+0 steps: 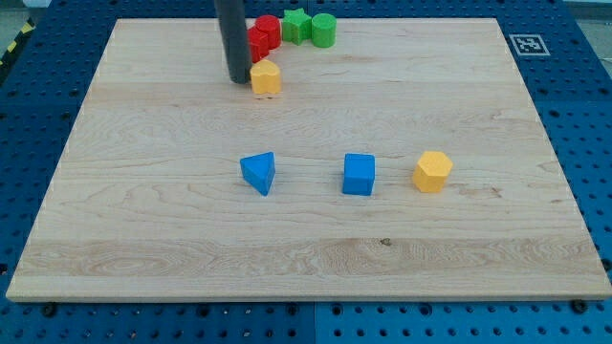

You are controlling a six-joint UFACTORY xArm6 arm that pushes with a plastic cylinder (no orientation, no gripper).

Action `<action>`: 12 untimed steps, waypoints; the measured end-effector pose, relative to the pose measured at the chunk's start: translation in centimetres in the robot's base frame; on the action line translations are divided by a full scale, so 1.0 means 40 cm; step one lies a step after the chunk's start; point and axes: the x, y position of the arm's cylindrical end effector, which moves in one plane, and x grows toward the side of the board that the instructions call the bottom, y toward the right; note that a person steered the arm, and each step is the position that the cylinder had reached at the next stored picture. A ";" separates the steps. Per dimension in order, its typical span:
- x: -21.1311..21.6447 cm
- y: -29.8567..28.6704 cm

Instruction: Push the yellow heart towards the center right

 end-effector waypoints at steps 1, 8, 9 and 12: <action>0.000 0.091; 0.242 0.341; 0.242 0.393; 0.258 0.524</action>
